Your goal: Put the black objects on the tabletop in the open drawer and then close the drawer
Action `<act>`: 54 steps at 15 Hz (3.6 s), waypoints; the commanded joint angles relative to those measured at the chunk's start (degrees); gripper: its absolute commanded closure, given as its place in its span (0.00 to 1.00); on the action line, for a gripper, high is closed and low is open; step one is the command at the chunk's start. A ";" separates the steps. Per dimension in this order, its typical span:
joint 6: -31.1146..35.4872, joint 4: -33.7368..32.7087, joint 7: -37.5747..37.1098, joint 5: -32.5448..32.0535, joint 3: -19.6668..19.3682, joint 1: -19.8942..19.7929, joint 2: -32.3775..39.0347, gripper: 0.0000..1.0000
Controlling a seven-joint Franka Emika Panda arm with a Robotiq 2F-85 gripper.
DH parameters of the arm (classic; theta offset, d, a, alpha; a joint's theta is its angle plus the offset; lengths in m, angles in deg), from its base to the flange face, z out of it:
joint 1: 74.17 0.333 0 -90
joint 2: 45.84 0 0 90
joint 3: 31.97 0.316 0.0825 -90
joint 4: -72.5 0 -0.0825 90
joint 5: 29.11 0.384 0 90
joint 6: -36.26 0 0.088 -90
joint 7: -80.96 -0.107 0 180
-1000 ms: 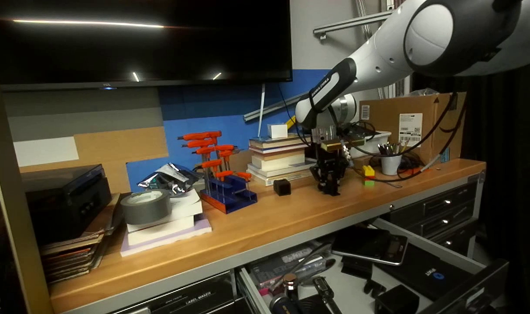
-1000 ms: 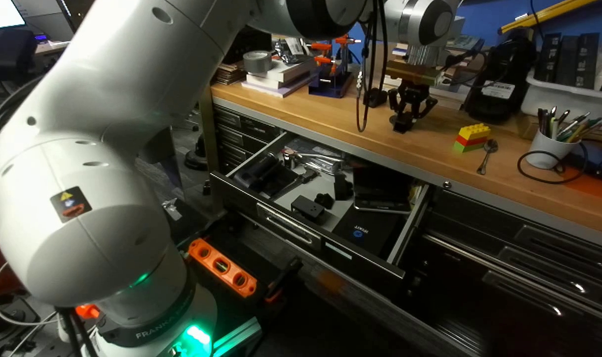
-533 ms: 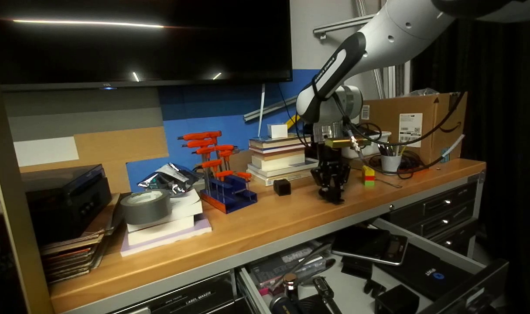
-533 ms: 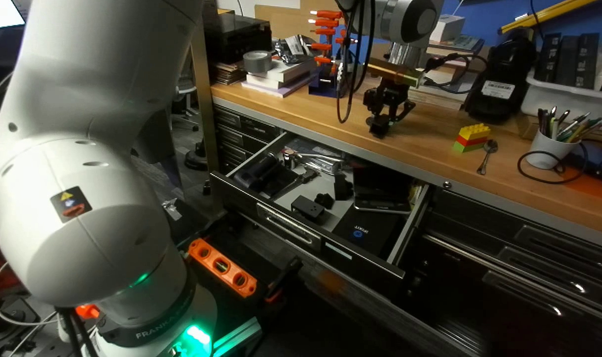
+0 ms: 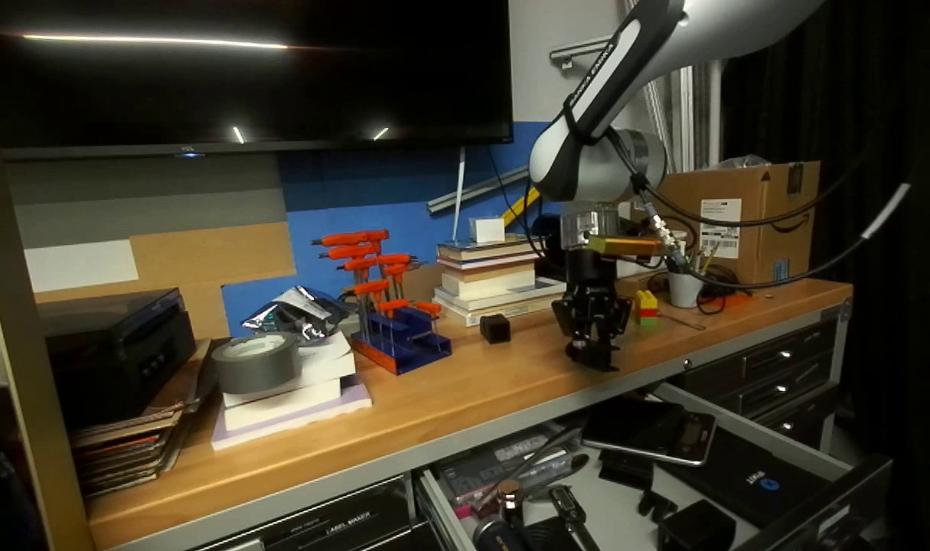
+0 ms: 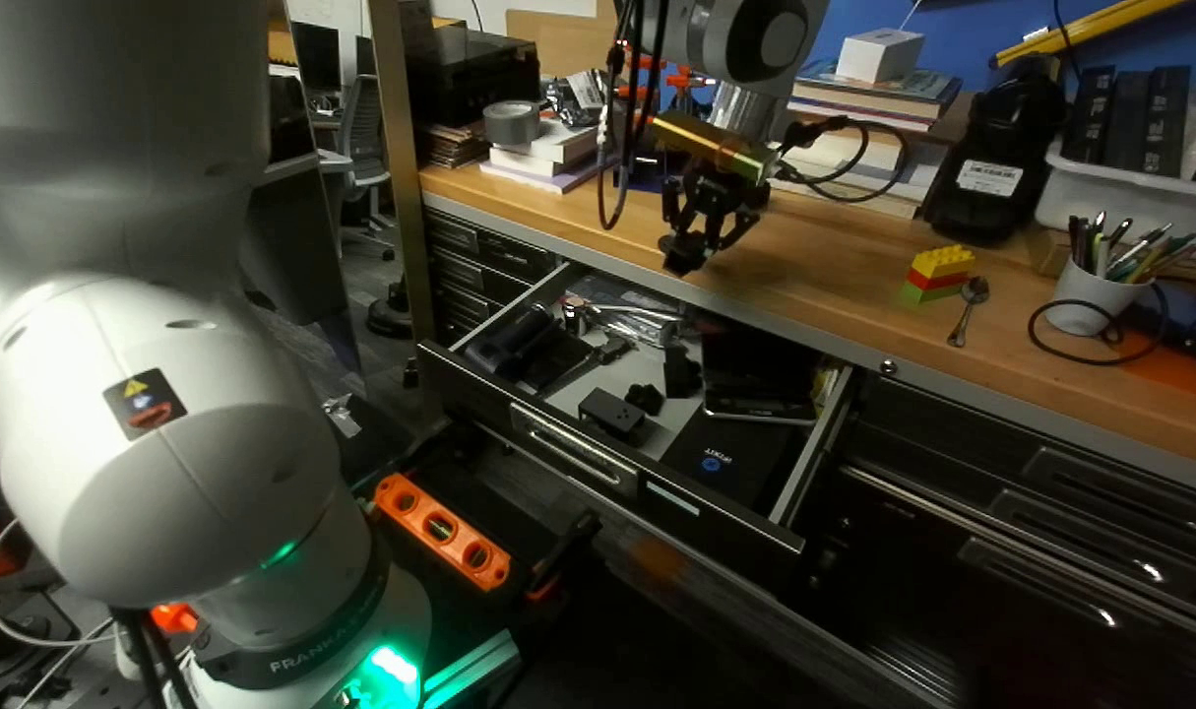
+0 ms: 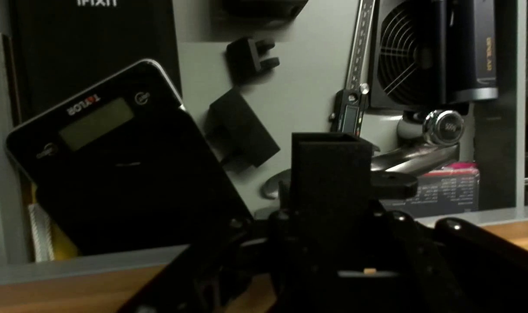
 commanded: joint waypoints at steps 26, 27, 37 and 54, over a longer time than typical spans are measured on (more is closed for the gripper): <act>41.71 18.15 -8.12 -3.25 -1.88 6.80 10.29 0.78; 41.46 17.59 -8.14 -3.19 -1.95 6.76 10.75 0.78; 34.10 17.07 -8.83 -3.17 -2.10 6.78 9.30 0.77; 20.61 17.24 -6.93 -2.93 0.27 7.31 -10.62 0.00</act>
